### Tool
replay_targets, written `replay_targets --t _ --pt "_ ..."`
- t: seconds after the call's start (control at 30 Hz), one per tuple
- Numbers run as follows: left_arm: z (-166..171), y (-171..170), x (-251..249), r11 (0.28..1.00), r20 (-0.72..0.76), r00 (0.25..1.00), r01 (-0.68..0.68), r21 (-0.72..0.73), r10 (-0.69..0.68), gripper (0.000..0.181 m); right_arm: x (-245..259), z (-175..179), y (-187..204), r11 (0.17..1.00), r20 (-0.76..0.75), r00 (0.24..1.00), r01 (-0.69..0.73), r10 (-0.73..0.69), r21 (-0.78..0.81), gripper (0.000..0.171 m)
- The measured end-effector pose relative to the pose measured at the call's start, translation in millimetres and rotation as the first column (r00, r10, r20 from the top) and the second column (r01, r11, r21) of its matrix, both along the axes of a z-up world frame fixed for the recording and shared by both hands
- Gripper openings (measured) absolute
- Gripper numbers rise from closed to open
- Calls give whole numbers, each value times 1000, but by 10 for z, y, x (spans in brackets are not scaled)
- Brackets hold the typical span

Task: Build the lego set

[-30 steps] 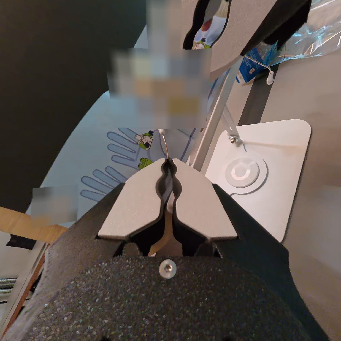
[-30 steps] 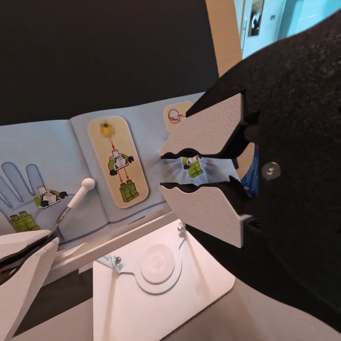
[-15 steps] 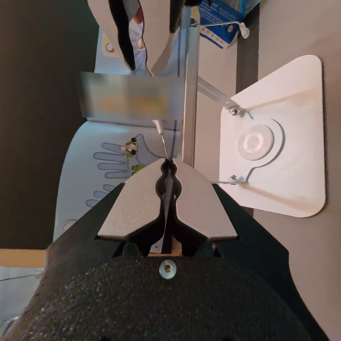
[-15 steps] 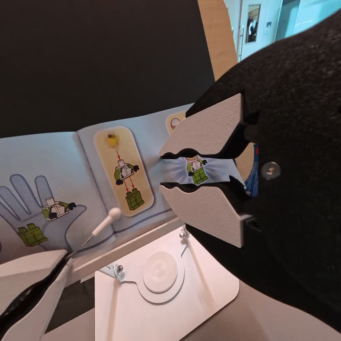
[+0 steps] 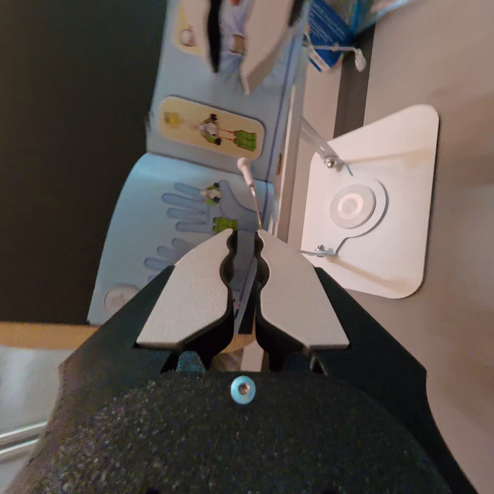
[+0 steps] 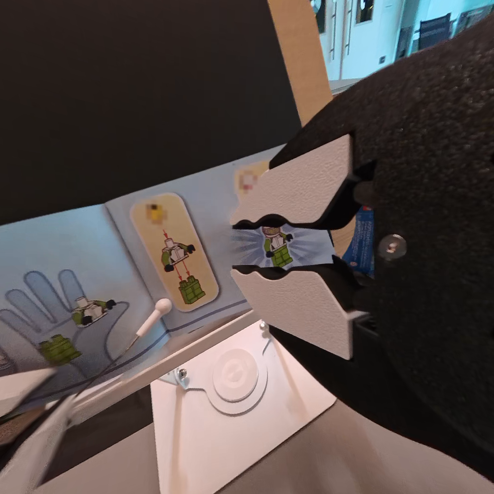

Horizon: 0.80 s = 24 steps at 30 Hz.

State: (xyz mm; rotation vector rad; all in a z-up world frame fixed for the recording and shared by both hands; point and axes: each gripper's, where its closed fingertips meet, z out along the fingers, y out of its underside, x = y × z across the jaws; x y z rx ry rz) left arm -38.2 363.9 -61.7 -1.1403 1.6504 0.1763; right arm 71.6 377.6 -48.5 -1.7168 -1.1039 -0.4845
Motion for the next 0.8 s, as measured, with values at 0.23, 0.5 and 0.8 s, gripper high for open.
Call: replay_targets --t 0.23,0.5,0.8 --pt "271 115 -258 959 269 941 -138 -248 205 8 51 -145 -104 999 0 999 46 -46 -3 25" --pt "-73 410 -492 909 209 896 -341 -241 392 2 231 -145 23 997 76 995 56 -60 53 26" --pt "-115 273 -633 879 291 847 -349 -325 444 2 229 -59 16 997 51 998 31 -35 76 26"
